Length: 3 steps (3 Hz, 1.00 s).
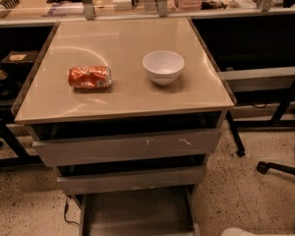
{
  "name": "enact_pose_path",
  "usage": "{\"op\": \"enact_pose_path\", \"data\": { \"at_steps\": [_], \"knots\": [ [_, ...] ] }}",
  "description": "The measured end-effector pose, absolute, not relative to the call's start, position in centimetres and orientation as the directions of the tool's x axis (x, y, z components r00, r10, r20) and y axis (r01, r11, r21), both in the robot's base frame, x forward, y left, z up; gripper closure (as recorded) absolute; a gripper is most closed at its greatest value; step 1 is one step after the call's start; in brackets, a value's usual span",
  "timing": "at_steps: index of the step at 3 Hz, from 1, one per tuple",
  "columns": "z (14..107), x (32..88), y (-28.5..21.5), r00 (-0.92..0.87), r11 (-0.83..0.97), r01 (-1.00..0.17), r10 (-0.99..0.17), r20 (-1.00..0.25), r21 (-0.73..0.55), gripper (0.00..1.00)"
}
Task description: Close bottom drawer
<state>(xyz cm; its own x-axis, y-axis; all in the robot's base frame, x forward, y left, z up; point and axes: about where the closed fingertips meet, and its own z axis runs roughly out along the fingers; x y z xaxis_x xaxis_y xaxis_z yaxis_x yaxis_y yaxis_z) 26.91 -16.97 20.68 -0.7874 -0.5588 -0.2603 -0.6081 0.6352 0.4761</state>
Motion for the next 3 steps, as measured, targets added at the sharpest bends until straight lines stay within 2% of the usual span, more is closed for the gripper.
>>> {"op": "enact_pose_path", "data": {
  "at_steps": [1,3],
  "knots": [
    [18.2,29.1,-16.0,-0.818,0.655,-0.57,-0.507,-0.272,0.496,1.0],
    [16.7,34.4,-15.1,-0.837,0.712,-0.545,-0.435,-0.332,0.443,1.0]
  ]
}}
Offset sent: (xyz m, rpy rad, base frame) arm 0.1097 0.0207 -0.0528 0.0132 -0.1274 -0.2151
